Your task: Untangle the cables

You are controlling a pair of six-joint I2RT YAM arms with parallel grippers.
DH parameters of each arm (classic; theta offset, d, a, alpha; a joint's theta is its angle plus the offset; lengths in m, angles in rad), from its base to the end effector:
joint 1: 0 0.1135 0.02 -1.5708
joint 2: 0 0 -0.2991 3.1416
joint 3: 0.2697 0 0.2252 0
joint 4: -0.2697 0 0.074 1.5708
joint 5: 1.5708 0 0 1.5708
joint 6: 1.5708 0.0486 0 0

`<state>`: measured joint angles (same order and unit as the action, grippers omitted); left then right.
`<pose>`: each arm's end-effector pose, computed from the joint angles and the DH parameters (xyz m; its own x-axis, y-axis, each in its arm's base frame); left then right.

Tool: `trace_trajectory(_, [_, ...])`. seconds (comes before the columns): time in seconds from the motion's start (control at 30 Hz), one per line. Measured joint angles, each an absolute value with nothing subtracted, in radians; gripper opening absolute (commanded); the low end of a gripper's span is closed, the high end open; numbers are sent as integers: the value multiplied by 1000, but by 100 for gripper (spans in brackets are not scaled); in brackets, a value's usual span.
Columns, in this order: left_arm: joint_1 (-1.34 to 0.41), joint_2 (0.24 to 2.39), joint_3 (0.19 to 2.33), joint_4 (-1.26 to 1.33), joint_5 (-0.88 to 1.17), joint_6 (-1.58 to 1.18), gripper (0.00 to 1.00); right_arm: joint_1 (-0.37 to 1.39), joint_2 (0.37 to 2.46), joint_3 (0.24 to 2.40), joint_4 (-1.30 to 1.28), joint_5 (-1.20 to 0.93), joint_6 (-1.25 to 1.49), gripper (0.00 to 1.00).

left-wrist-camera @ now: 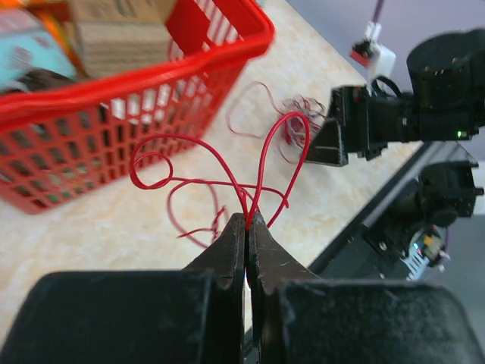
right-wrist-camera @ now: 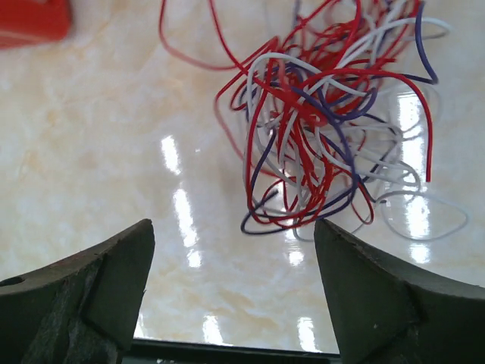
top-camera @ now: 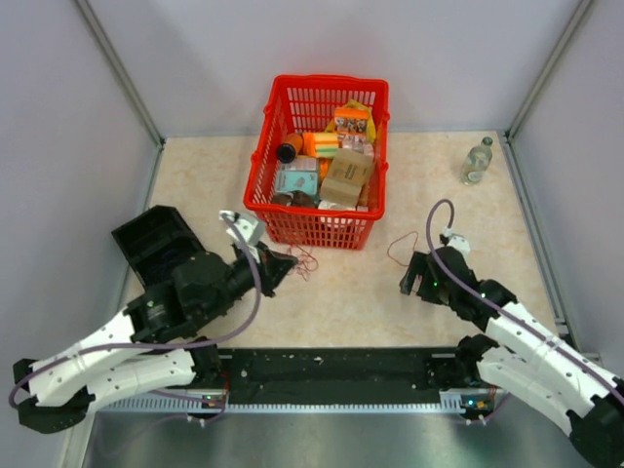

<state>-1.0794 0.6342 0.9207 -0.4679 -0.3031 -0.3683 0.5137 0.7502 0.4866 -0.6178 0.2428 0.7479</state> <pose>0.0547 -0.0714 0.3879 -0.3325 -0.1069 -0.9370 0.6252 0.7189 -0.3039 0.0959 0.0407 0.2253 -0.7265 0.3481 -0.5925 0.2050 0.9327 0.2966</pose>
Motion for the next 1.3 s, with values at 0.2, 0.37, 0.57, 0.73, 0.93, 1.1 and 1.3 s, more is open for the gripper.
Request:
trace_trajectory(0.2, [-1036, 731, 769, -315, -111, -450, 0, 698, 692, 499, -615, 221, 730, 83])
trace_trajectory(0.37, [-931, 735, 677, -204, 46, -541, 0, 768, 541, 450, -411, -28, 643, 83])
trace_trajectory(0.57, [-793, 741, 595, -18, 257, -668, 0, 860, 648, 432, -116, -257, 594, 83])
trace_trajectory(0.73, [-786, 755, 567, 39, 349, -728, 0, 893, 712, 432, 91, -296, 553, 83])
trace_trajectory(0.93, [-781, 756, 566, 76, 387, -768, 0, 895, 790, 376, 314, -328, 522, 82])
trace_trajectory(1.1, [-771, 761, 556, 113, 407, -813, 0, 913, 794, 263, 476, -294, 506, 82])
trace_trajectory(1.3, [-764, 773, 548, 142, 429, -860, 0, 950, 862, 149, 702, -194, 479, 77])
